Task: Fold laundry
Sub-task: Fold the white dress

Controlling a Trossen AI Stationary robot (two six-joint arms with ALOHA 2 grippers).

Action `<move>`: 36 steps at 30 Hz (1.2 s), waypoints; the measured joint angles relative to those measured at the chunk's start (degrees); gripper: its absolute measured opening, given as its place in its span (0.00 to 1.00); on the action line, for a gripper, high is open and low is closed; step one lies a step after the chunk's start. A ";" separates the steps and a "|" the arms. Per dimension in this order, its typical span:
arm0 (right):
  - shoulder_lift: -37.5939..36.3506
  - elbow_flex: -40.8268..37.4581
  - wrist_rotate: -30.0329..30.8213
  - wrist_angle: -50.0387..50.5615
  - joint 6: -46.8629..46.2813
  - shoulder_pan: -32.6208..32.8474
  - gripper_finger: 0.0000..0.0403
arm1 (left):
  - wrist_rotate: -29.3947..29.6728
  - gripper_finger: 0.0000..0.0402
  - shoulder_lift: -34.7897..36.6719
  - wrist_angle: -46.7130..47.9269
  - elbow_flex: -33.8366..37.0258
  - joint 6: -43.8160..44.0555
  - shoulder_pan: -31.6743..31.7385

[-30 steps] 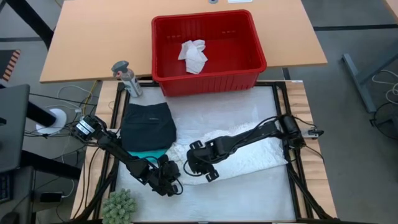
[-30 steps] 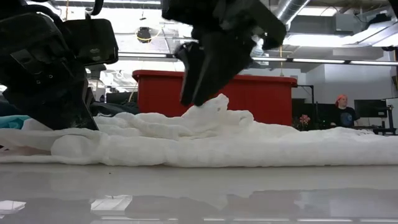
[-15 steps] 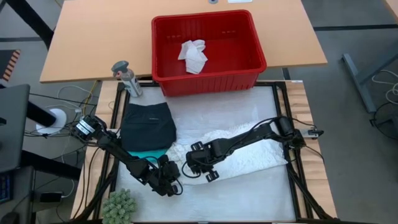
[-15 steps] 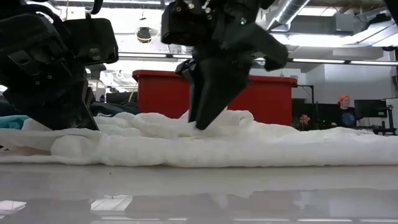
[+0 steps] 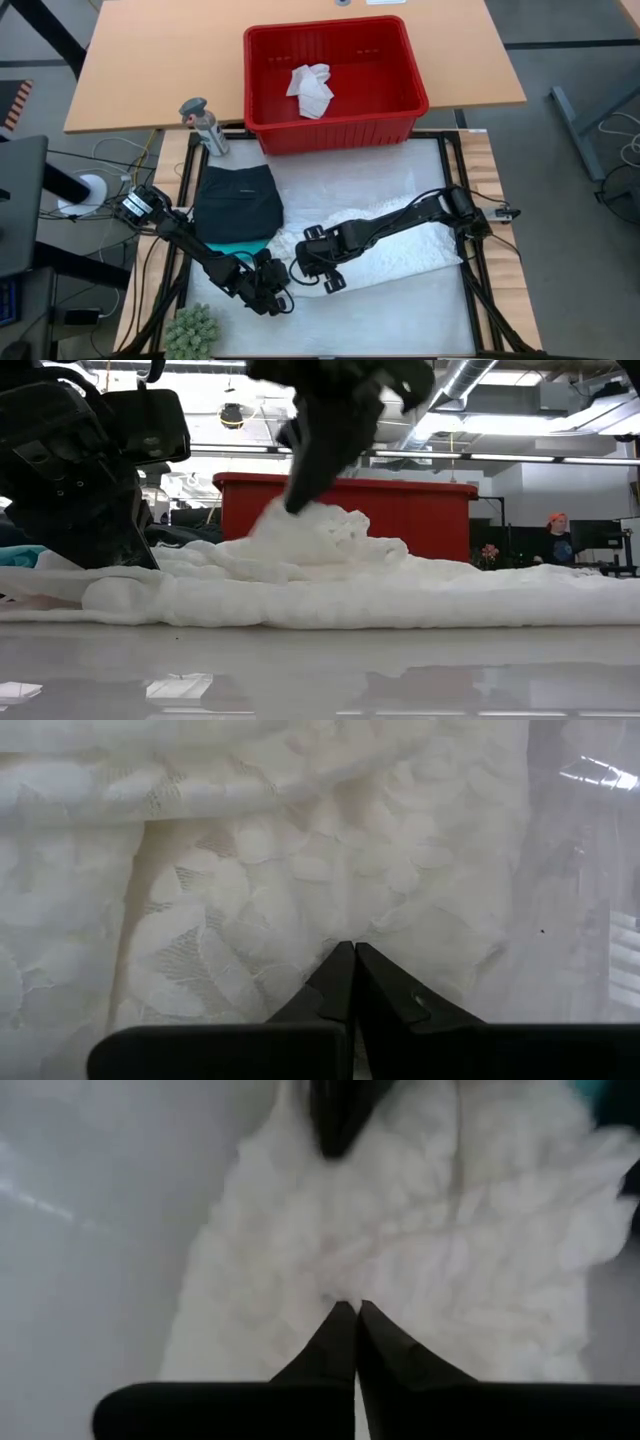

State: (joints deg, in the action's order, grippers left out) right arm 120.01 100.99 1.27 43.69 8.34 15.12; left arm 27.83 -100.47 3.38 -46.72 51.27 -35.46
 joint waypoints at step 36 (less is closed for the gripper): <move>-8.79 0.57 6.93 14.37 -8.95 -1.12 0.30 | 1.03 0.00 0.00 -0.42 0.00 -0.79 1.39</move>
State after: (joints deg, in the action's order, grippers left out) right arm 111.22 101.56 8.20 58.06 -0.61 14.01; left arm 28.87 -100.47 2.96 -46.72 50.48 -34.07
